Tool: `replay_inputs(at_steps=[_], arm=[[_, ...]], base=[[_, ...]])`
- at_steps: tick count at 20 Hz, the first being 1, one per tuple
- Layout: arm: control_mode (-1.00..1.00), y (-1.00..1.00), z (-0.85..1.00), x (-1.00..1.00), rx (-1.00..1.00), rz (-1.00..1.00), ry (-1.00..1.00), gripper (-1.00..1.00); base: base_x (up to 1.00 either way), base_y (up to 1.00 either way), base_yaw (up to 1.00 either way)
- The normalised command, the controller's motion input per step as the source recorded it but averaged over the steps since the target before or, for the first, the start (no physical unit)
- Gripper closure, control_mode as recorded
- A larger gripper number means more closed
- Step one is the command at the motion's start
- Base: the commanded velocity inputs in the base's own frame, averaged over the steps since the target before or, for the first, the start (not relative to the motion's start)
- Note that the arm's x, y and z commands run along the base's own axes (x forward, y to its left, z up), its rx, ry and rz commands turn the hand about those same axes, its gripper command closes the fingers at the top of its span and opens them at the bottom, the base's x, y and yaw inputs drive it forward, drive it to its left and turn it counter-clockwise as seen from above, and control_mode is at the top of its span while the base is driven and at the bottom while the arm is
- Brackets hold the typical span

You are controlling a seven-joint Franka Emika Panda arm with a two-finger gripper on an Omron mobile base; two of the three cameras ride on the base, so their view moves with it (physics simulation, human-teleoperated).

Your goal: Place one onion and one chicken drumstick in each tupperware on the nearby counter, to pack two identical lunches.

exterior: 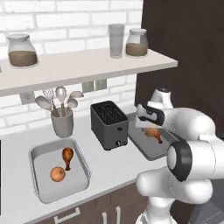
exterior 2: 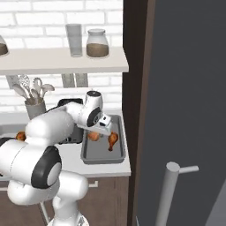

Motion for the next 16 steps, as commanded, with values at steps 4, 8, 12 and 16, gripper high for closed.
replay_inputs(at_steps=[4,8,12,16], arm=[[-1.00,-0.08,-0.72,0.13,0.02,0.00,0.14,1.00],[-1.00,0.00,-0.69,0.22,0.00,0.00,0.07,1.00],[-1.00,0.00,-0.60,0.05,0.00,0.00,0.00,1.00],[-1.00,0.07,-0.30,0.01,0.00,0.00,0.00,-1.00]], base=[[0.00,0.00,0.00],[0.00,0.00,0.00],[0.00,0.00,0.00],[0.00,0.00,0.00]])
